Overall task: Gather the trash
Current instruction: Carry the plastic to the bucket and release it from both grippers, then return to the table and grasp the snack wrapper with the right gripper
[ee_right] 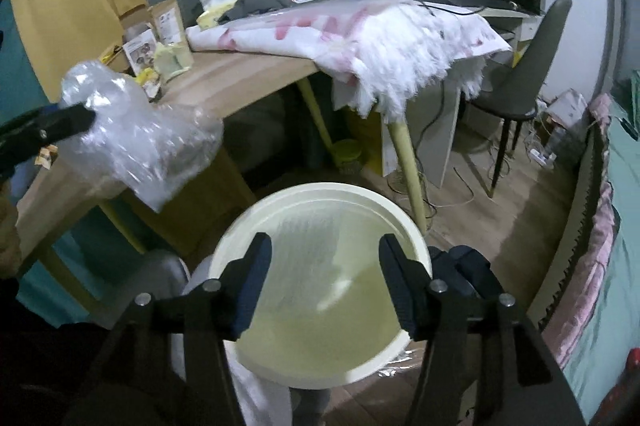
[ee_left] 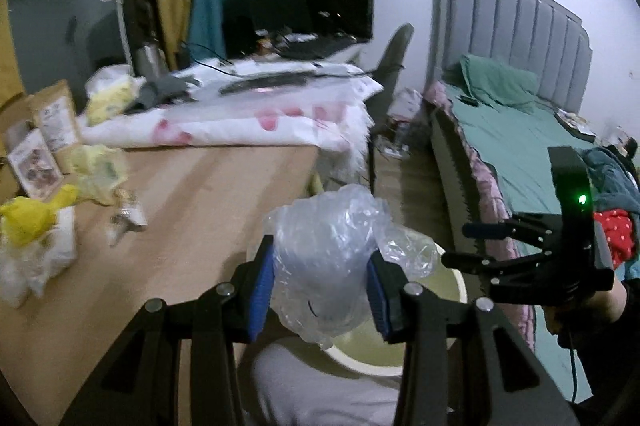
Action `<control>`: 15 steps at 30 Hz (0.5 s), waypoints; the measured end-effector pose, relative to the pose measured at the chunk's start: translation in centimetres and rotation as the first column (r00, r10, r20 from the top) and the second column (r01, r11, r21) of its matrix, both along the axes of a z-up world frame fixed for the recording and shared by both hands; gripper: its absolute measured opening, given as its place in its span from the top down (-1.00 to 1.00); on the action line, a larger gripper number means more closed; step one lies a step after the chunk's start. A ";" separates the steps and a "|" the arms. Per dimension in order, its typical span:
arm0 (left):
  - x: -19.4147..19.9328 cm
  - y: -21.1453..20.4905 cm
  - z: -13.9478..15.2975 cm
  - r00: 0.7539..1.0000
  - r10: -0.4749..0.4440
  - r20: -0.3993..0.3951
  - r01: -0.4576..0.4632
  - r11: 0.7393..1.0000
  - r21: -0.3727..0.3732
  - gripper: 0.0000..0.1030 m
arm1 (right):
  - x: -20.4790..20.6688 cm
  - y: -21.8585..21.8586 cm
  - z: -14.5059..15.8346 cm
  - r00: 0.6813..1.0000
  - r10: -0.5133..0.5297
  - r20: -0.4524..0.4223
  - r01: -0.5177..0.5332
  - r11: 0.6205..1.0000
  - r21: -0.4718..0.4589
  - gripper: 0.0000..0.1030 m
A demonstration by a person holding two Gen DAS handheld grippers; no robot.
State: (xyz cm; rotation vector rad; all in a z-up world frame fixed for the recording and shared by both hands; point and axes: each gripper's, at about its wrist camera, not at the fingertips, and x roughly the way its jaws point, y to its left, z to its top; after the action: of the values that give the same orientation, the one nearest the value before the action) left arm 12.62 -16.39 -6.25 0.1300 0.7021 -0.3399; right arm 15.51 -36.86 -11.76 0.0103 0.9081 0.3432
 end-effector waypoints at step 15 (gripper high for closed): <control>4.8 -4.6 -5.2 0.965 -0.118 -0.234 0.100 0.991 -0.088 -0.25 | -0.9 -4.5 1.6 0.992 -0.127 0.017 0.127 0.991 -0.044 -0.04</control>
State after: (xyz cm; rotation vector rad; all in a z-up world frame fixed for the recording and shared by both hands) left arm 17.41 -20.96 -11.41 0.0563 0.9211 -0.4923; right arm 14.64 -41.33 -10.14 0.0241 0.8965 0.2040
